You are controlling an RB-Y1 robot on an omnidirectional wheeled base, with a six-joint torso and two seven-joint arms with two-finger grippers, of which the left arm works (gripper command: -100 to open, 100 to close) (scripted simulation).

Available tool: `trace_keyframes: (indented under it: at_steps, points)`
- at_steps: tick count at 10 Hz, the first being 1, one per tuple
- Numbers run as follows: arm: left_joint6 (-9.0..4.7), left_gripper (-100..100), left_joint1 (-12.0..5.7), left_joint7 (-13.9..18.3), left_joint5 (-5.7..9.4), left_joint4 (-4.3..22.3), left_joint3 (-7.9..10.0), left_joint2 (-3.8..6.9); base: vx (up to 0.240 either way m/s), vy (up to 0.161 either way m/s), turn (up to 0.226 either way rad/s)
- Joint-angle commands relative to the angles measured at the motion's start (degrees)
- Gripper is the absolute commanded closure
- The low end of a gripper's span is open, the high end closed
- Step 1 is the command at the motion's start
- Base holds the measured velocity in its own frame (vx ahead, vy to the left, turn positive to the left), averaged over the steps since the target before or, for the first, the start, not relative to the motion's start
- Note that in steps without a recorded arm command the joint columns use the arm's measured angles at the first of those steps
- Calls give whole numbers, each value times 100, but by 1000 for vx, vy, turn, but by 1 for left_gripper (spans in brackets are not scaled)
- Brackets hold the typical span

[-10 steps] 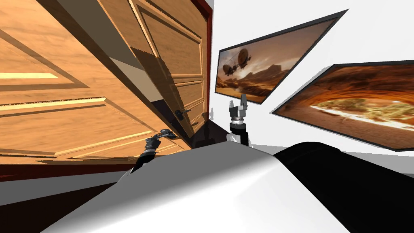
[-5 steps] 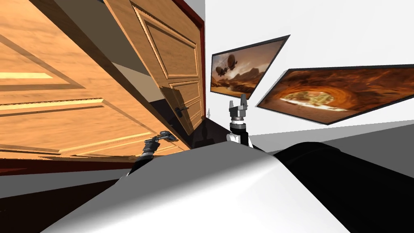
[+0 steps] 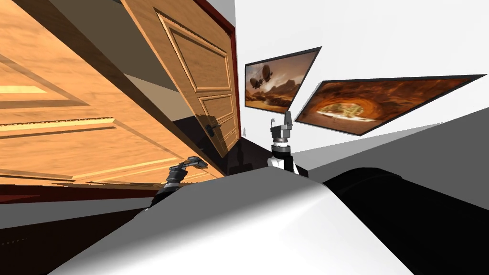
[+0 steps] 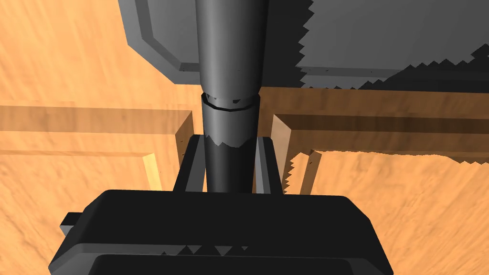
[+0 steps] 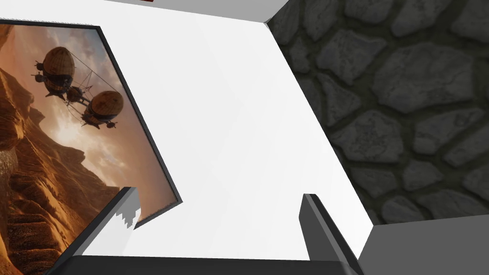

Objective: Pull the door open

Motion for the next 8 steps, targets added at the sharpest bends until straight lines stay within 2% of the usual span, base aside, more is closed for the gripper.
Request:
trace_keyframes:
  at_steps: [1,4,5,7,8]
  points:
    - [-174,100,64,61,-20,21,-104,56,-196,44,-163]
    - [-468,100,193,190,-25,68,-214,221,-216,70,-155]
    - [-511,100,212,208,-25,74,-230,245,-173,61,-116]
    - [-681,100,286,282,-28,101,-294,340,-193,66,-137]
    - [-575,100,275,254,-7,73,-226,338,-96,31,-16]
